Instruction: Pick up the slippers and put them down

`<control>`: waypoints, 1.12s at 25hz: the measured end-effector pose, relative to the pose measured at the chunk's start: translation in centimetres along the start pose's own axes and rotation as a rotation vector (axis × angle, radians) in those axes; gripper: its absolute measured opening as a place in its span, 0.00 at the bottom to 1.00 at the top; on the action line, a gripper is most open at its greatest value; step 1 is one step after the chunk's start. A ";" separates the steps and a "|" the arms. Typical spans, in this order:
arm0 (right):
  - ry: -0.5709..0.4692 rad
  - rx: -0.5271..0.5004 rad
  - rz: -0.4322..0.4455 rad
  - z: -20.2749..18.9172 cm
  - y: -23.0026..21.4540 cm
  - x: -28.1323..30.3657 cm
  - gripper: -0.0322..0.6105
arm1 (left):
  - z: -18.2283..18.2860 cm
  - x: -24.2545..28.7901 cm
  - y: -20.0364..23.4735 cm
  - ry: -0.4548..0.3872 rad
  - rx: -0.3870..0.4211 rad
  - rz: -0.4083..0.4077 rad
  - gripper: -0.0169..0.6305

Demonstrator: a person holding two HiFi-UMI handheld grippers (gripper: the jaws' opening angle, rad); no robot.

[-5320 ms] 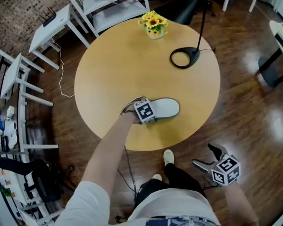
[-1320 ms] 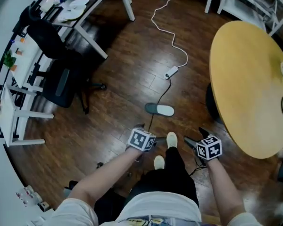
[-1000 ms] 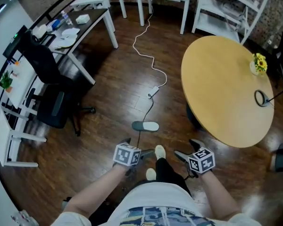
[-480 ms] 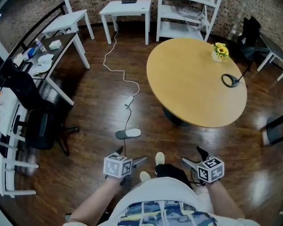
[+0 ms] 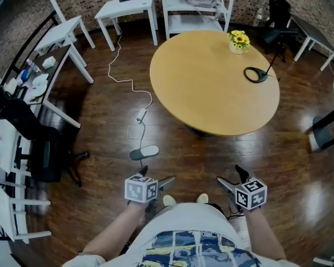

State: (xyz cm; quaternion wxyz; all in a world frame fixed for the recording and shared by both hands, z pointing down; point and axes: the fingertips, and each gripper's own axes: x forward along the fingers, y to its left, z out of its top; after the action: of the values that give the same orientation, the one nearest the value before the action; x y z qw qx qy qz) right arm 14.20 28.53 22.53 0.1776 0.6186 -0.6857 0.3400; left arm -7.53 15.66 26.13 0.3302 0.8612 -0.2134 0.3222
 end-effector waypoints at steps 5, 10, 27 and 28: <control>0.001 0.049 -0.028 -2.6 -4.7 -4.6 0.67 | 0.7 2.7 -5.5 0.029 0.033 -0.018 0.91; 0.014 0.009 -0.023 -3.6 -7.7 -7.3 0.67 | 1.0 4.0 -8.8 0.038 0.038 0.012 0.91; 0.007 -0.051 0.080 -4.7 -13.1 -12.3 0.67 | 1.1 6.1 -16.3 0.006 0.000 0.110 0.91; 0.006 -0.040 0.067 -5.2 -13.7 -13.3 0.67 | 0.9 6.5 -17.1 0.012 0.005 0.099 0.91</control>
State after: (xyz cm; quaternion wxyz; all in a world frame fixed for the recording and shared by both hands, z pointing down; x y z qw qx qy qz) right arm 28.82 41.68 20.74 0.1805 0.5905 -0.7123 0.3339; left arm 7.27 25.86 22.76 0.3128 0.8485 -0.2528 0.3439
